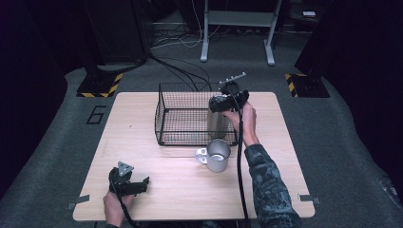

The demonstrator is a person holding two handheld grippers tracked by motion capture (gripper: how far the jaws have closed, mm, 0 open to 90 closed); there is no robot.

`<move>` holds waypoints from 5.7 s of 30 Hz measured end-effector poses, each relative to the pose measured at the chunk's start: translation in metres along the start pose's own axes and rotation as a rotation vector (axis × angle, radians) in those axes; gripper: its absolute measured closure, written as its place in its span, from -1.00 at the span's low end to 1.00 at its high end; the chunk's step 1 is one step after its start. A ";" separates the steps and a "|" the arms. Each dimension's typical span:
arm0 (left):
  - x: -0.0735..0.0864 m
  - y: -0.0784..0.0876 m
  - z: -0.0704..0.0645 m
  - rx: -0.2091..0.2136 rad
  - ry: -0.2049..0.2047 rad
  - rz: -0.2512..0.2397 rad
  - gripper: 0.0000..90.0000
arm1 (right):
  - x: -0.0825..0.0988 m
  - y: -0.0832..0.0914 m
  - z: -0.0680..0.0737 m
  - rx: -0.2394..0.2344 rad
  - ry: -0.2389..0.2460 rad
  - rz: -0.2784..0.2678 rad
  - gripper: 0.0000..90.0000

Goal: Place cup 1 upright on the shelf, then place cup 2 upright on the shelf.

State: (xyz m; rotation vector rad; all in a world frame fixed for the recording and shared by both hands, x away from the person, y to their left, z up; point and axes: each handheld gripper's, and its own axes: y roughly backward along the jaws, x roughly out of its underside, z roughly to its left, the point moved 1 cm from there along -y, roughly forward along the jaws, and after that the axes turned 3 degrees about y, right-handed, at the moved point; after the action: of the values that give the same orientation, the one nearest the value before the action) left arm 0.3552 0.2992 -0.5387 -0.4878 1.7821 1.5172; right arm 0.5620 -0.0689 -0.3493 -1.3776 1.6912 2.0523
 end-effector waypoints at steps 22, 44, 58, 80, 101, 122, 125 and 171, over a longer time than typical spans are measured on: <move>0.000 0.000 0.001 -0.001 -0.008 0.000 -0.88 | 0.030 0.065 0.004 -0.052 0.041 -0.104 -1.00; 0.000 0.000 0.000 -0.002 0.000 -0.007 -0.88 | 0.131 0.109 -0.014 -0.015 0.014 -0.145 -1.00; 0.000 -0.001 0.000 -0.002 0.000 -0.007 -0.88 | 0.213 0.084 -0.040 0.020 -0.105 -0.086 -1.00; 0.001 0.001 -0.005 0.004 -0.004 -0.001 -0.89 | 0.285 0.029 -0.067 -0.006 -0.108 -0.008 -1.00; -0.026 0.020 -0.036 0.170 -0.045 -0.038 -0.95 | 0.298 0.029 -0.060 0.028 -0.048 -0.009 -1.00; -0.103 0.014 -0.129 0.359 -0.244 -0.132 -0.96 | 0.297 0.028 -0.062 0.009 -0.027 -0.007 -1.00; -0.112 0.010 -0.140 0.379 -0.248 -0.150 -0.94 | 0.297 0.028 -0.062 0.009 -0.027 -0.006 -1.00; -0.148 -0.060 -0.219 0.390 -0.377 -0.047 -0.88 | 0.297 0.028 -0.062 0.010 -0.027 -0.007 -1.00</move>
State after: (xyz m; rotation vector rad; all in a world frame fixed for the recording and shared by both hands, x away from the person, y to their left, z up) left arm 0.4321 0.0502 -0.4641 -0.0437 1.6906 1.1010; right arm 0.4094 -0.2549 -0.5369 -1.3447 1.6806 2.0471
